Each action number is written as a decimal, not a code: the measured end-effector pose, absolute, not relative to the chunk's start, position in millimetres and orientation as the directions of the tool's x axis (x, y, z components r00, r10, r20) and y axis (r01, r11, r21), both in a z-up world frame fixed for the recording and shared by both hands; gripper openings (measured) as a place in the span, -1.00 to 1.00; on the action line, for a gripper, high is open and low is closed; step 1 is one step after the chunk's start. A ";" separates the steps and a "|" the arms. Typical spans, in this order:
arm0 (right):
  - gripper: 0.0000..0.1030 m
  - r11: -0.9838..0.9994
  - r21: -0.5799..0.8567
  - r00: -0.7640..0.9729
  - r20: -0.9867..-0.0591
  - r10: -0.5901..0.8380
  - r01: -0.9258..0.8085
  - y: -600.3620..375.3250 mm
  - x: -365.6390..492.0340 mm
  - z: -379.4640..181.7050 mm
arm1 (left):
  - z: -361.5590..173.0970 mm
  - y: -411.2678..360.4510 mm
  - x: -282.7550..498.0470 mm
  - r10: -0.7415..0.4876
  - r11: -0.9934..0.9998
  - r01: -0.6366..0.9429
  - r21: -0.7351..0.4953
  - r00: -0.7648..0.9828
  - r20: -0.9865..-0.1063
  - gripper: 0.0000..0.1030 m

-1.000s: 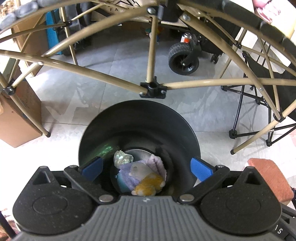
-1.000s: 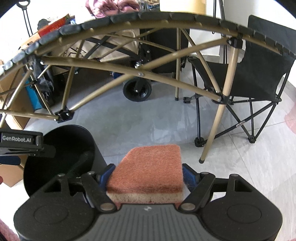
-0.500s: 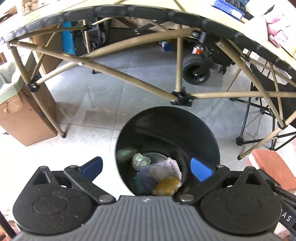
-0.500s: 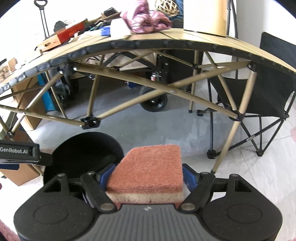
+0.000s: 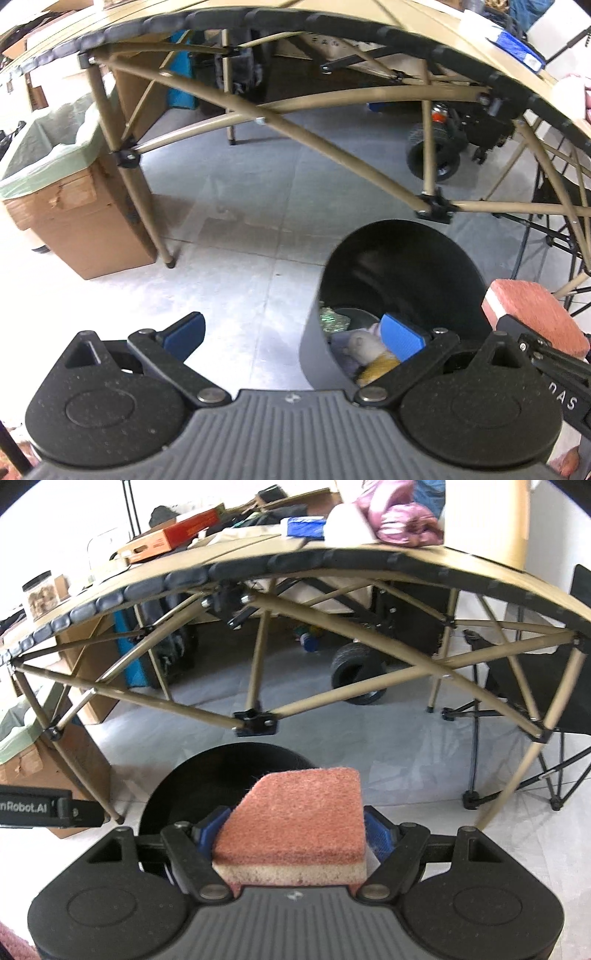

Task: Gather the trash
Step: 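Lower the right tool into the bin and open it to drop the sponge, then move both tools back up to the table toward the triangle and pink cloth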

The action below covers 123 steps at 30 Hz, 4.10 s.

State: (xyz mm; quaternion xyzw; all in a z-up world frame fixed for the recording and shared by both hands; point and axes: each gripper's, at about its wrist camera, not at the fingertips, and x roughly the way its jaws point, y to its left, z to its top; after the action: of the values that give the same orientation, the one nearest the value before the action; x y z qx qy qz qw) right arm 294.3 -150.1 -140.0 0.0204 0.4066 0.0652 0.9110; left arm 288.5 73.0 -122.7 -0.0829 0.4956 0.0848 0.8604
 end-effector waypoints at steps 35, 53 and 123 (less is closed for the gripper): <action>0.54 0.977 0.168 0.462 -0.861 0.211 -0.133 -85.2 340.4 -191.2 | -152.7 119.0 286.1 0.178 0.950 -0.308 0.052 0.399 -0.899 1.00; 1.00 0.981 0.154 0.476 -0.858 0.192 -0.120 -89.9 333.5 -180.4 | -150.3 113.5 284.8 0.176 0.953 -0.298 0.053 0.406 -0.897 1.00; 1.00 0.961 0.238 0.952 -0.298 -0.068 0.143 -313.0 391.0 -12.6 | -0.7 -108.6 423.5 -0.103 0.995 0.096 -0.042 0.842 -0.529 1.00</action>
State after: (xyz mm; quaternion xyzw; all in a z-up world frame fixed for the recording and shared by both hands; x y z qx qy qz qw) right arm 391.0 -313.0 -12.6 0.1295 0.1451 -0.0540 0.9794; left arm 423.5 -108.6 -0.7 -0.0070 0.2759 -0.0519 0.9598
